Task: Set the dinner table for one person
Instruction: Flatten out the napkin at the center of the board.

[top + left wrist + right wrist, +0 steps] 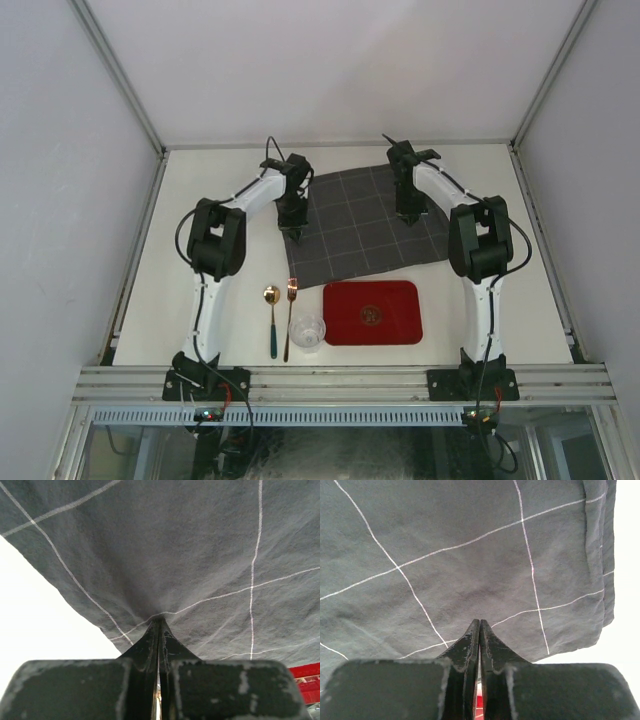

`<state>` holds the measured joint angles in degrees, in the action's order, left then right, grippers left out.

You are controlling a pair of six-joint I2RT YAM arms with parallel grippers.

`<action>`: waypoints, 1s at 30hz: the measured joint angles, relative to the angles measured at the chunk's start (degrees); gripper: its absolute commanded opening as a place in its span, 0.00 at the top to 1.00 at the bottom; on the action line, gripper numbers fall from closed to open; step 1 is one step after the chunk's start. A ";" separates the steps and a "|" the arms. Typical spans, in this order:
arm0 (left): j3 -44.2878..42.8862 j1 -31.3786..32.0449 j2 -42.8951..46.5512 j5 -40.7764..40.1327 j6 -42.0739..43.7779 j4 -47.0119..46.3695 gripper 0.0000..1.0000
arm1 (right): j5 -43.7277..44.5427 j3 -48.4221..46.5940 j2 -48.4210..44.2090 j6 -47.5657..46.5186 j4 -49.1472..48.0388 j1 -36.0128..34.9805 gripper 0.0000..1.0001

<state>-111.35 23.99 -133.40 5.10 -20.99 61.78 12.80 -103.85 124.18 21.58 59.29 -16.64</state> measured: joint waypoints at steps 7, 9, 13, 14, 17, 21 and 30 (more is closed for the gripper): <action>2.89 -0.04 1.51 1.66 -0.39 -1.88 1.00 | -0.61 1.42 0.00 0.02 -1.01 0.11 1.00; 3.96 -0.04 2.08 2.40 -0.50 -2.51 1.00 | -1.01 2.23 0.00 0.00 -1.31 0.13 1.00; 5.11 -0.07 2.64 3.56 -0.90 -3.08 1.00 | -1.57 3.19 0.39 0.02 -1.60 0.13 1.00; 5.22 -0.07 2.69 3.85 -0.90 -3.10 1.00 | -1.62 3.30 0.57 0.00 -1.77 0.11 1.00; 5.44 -0.28 2.73 4.50 -0.92 -3.21 1.00 | -2.27 3.93 0.98 0.02 -2.34 0.11 1.00; 5.70 -1.03 2.80 5.75 -0.96 -3.43 1.00 | -3.32 5.22 0.98 0.02 -2.93 0.00 1.00; 6.03 -3.26 2.78 8.39 -0.96 -3.58 1.00 | -4.33 6.58 0.96 0.02 -3.76 -1.09 1.00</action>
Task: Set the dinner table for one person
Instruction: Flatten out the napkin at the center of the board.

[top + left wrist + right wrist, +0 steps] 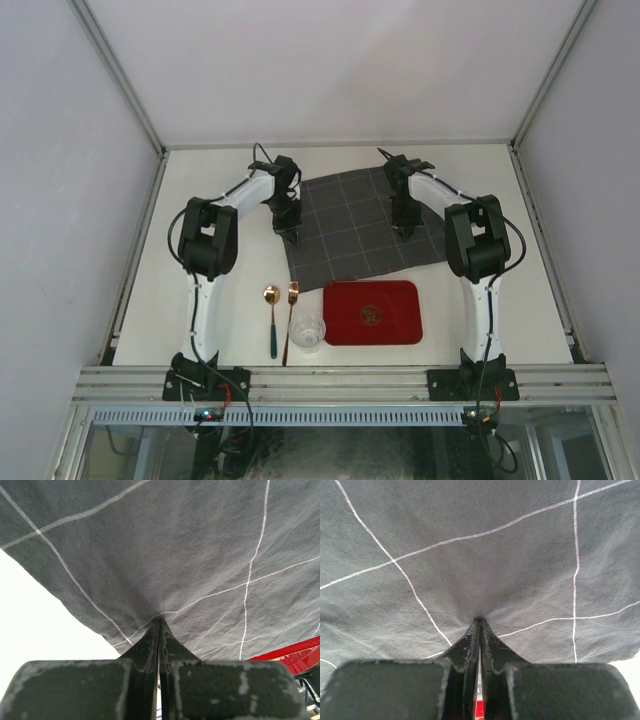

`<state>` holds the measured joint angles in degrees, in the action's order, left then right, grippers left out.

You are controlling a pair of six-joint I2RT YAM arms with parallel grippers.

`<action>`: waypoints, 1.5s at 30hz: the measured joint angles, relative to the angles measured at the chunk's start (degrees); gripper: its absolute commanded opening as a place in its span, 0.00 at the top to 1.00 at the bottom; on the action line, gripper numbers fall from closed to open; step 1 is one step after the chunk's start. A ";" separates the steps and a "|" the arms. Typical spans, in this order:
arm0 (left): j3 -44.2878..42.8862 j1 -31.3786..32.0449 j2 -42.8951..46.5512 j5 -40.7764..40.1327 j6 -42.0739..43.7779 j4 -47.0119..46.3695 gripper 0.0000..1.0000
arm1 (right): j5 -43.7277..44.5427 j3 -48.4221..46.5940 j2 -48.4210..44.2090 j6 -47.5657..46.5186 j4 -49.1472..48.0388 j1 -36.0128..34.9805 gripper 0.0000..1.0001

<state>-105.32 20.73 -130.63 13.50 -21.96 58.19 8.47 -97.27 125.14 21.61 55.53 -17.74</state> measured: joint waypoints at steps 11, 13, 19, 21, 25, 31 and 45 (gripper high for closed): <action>-6.99 -2.86 -4.15 1.27 0.13 4.00 1.00 | -1.31 1.20 -0.66 0.02 -1.11 -0.85 1.00; -10.01 -3.43 -5.86 1.31 0.15 4.87 1.00 | -1.42 1.22 -0.66 0.00 -1.16 -1.09 1.00; -17.64 -4.96 -10.01 1.68 0.15 7.30 1.00 | -2.25 1.22 -0.66 0.00 -1.20 -1.86 1.00; -18.84 -5.33 -10.73 1.84 0.15 7.87 1.00 | -2.67 1.20 -0.66 0.02 -1.20 -2.10 1.00; -19.54 -5.84 -11.15 2.12 0.15 8.50 1.00 | -3.23 0.87 -0.50 0.00 -0.94 -2.56 1.00; -20.17 -6.73 -11.56 2.67 0.15 8.87 0.99 | -4.09 -1.57 1.07 0.02 0.85 -2.78 1.00; -22.32 -10.45 -12.74 3.89 0.09 8.81 0.97 | -7.32 -4.20 2.71 0.02 1.60 -2.89 1.00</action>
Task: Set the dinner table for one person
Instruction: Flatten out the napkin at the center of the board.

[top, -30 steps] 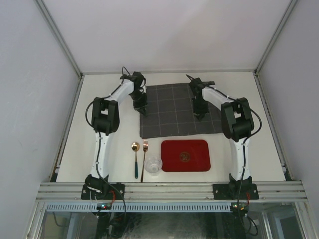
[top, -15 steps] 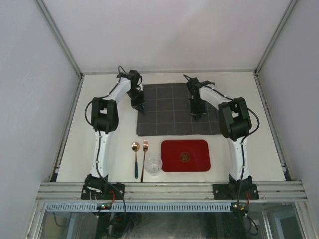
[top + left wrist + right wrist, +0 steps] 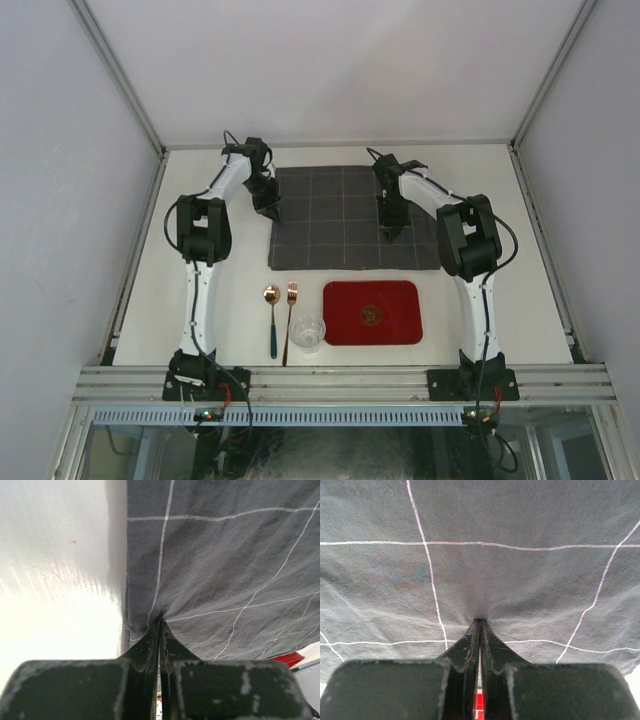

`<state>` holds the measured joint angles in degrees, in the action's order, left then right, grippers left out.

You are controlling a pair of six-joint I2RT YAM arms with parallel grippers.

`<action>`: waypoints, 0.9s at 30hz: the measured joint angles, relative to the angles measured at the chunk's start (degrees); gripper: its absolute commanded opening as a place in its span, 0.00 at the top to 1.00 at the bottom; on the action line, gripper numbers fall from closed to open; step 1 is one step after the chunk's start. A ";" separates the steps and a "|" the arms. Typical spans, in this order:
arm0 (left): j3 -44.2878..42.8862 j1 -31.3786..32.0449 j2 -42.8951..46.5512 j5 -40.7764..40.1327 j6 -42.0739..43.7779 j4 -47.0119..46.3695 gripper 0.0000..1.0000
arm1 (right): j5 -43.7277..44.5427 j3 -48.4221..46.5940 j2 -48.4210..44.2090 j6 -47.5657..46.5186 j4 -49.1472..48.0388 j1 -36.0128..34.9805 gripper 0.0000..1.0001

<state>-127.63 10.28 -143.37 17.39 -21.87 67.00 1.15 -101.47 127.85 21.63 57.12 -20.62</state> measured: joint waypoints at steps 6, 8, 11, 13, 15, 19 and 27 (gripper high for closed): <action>0.26 -0.37 0.00 0.04 0.00 -0.26 0.98 | -0.70 -0.57 0.39 0.02 0.20 -0.09 1.00; 0.85 -0.55 0.09 0.90 0.00 -0.79 0.99 | -0.83 -1.09 0.72 0.02 0.55 -0.17 1.00; 2.99 -1.20 0.90 2.67 -0.15 -2.36 0.99 | -0.83 -2.05 1.29 0.00 1.09 -0.57 1.00; 4.48 -1.64 1.53 3.85 -0.24 -3.28 1.00 | -0.83 -2.51 1.57 0.00 1.20 -0.92 1.00; 5.66 -1.97 2.01 4.52 -0.50 -3.87 1.00 | -0.92 -2.91 1.81 0.02 1.20 -1.40 1.00; 9.25 -2.58 3.74 5.97 -0.63 -5.75 1.00 | -1.25 -3.19 1.99 0.11 1.03 -2.34 1.00; 14.97 -3.85 6.78 6.38 -1.09 -7.43 1.00 | -1.46 -3.23 2.03 0.26 0.94 -3.43 1.00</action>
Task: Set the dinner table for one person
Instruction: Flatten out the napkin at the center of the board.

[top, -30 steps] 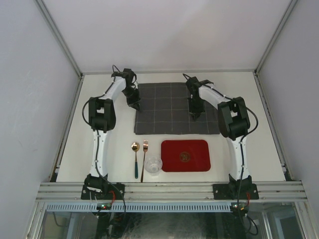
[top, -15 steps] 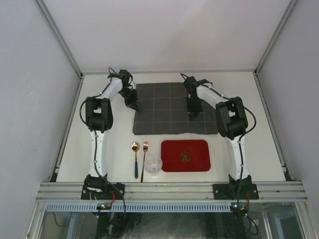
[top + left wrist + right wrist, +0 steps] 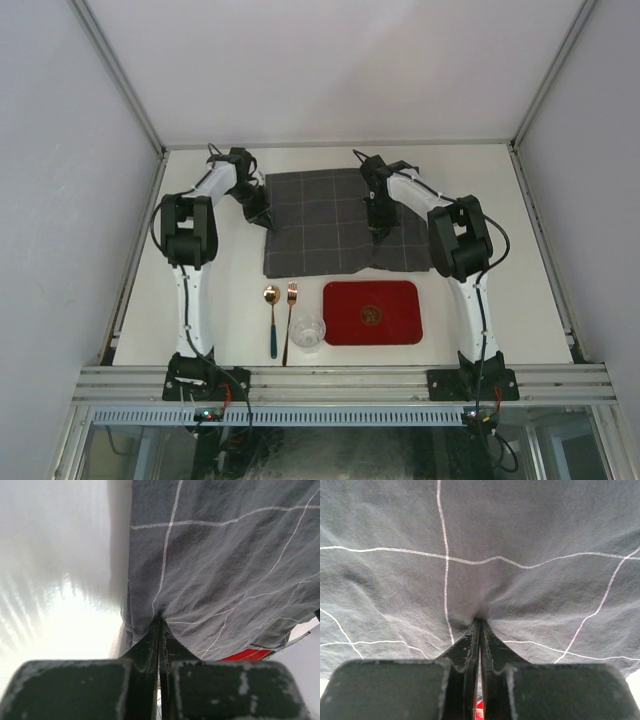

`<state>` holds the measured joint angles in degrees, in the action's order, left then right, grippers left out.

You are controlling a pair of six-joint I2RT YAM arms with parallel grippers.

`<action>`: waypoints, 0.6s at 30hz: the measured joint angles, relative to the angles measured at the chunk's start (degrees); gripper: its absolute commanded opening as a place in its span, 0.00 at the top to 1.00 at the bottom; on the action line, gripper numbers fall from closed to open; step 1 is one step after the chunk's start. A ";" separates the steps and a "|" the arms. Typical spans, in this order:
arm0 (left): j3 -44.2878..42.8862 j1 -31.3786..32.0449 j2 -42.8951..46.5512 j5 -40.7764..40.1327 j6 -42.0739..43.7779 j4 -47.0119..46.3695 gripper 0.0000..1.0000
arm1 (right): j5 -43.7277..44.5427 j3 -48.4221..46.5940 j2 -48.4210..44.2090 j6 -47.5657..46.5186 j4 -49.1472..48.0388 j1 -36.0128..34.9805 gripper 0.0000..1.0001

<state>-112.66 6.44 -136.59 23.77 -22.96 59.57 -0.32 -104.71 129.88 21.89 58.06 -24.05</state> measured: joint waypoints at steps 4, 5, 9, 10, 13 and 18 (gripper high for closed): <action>2.51 -1.14 1.51 -0.46 0.00 -0.20 1.00 | -0.09 0.09 0.00 0.04 -0.07 -0.09 1.00; 2.95 -1.51 1.77 -0.63 0.02 -0.17 1.00 | -0.11 0.17 0.00 0.04 -0.17 -0.09 1.00; 3.48 -2.89 2.12 -0.90 0.02 0.00 1.00 | -0.17 1.42 -0.70 0.22 -1.25 -0.09 1.00; 3.48 -3.17 2.12 -0.90 0.02 0.02 1.00 | -0.22 1.99 -1.01 0.31 -1.75 -0.11 1.00; 3.48 -3.52 2.12 -0.94 0.02 0.13 1.00 | -0.28 3.41 -1.86 0.74 -2.99 -0.31 1.00; 3.45 -3.63 2.14 -1.16 0.04 0.31 1.00 | -0.20 5.14 -2.84 1.31 -4.46 -0.85 1.00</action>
<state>-109.21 2.81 -134.45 22.61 -22.92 59.88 -0.51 -99.57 127.04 23.20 53.60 -24.91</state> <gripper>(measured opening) 0.004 0.002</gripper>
